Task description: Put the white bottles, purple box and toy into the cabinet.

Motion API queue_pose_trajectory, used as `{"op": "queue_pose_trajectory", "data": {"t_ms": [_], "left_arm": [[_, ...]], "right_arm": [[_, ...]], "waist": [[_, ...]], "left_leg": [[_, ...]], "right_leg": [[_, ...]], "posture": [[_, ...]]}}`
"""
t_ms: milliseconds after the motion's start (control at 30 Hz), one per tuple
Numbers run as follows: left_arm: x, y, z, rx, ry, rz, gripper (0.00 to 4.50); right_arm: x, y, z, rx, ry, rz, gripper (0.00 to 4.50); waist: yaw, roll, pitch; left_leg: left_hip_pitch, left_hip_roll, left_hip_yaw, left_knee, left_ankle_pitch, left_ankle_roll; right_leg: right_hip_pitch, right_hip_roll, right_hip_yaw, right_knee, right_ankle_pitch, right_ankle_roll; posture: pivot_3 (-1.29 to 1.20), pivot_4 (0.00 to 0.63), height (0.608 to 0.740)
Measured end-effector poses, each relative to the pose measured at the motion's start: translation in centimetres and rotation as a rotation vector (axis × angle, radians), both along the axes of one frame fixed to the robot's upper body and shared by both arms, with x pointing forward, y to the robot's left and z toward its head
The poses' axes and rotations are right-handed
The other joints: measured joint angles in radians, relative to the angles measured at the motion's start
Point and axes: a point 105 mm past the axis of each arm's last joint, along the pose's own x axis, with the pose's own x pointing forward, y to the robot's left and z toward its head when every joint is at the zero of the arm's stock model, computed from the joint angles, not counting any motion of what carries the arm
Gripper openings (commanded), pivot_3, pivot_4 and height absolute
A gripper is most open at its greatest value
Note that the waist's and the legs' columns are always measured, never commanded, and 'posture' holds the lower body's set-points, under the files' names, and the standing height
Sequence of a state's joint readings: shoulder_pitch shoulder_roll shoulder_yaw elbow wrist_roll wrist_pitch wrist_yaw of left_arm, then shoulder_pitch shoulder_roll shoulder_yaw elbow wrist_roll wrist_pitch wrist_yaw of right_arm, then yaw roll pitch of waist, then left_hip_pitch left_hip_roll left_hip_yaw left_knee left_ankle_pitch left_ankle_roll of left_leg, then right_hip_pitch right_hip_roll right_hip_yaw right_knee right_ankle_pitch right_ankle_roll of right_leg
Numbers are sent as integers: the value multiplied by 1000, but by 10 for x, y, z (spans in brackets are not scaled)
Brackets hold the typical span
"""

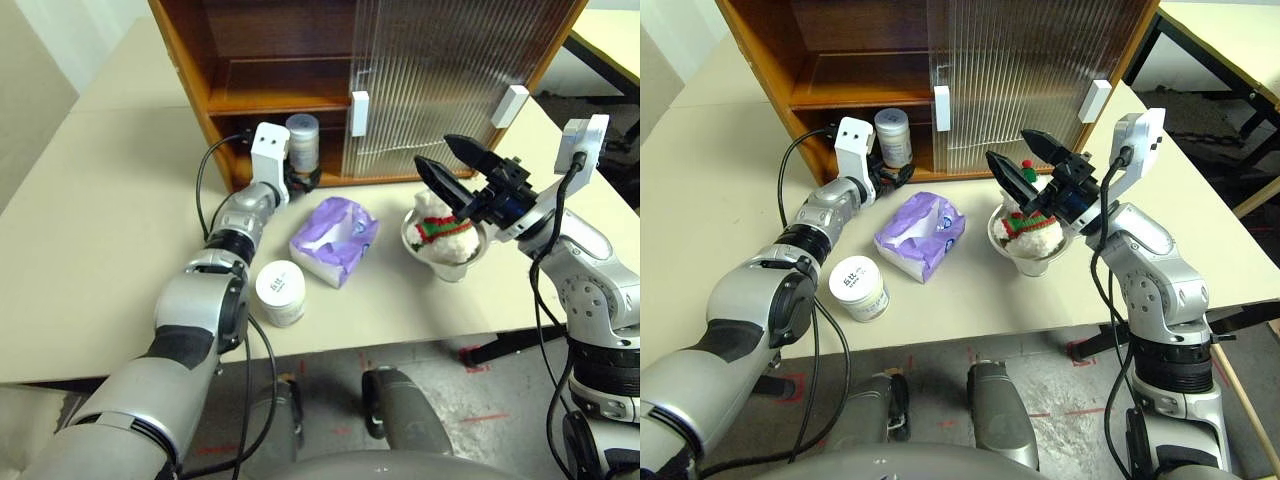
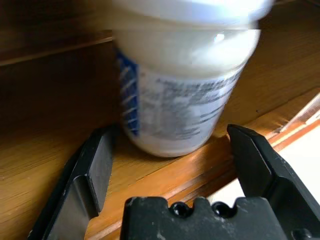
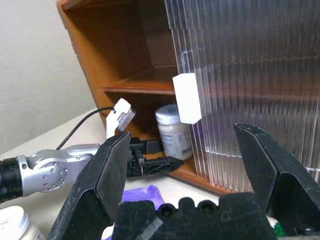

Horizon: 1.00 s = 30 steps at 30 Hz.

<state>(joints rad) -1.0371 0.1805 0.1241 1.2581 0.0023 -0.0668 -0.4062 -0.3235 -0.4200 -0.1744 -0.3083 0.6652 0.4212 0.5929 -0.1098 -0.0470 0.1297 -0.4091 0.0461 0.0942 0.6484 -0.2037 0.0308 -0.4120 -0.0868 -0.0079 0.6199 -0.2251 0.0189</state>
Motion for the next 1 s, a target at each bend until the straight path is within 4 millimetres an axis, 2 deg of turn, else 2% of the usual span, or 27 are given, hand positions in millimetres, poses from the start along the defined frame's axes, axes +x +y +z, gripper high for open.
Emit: {"op": "queue_pose_trajectory", "data": {"t_ms": [367,467,800,1000], "left_arm": [[-6,10,1,13,-25,-35,4484],[-5,13,8,-18,-49,-24,3908],[-6,11,11,-24,-51,-29,45],[-13,10,2,-30,-23,-39,45]], "right_arm": [[3,1,0,-1,-13,25,4500],[2,1,-1,-3,-16,31,4500],[4,1,-1,-8,-23,37,4500],[5,0,-2,-10,-24,33,4500]], "waist": [[1,1,-3],[2,1,-3],[4,1,-7],[3,1,-11]], "left_leg": [[0,0,0,1,0,0],[0,0,0,1,0,0],[0,0,1,2,0,0],[0,0,1,3,0,0]], "right_leg": [[0,0,0,1,1,0],[0,0,0,1,1,0],[0,0,0,1,2,0],[0,0,0,2,2,0]], "posture": [[-125,51,740],[-126,49,740],[-127,42,740],[-125,38,740]]}}
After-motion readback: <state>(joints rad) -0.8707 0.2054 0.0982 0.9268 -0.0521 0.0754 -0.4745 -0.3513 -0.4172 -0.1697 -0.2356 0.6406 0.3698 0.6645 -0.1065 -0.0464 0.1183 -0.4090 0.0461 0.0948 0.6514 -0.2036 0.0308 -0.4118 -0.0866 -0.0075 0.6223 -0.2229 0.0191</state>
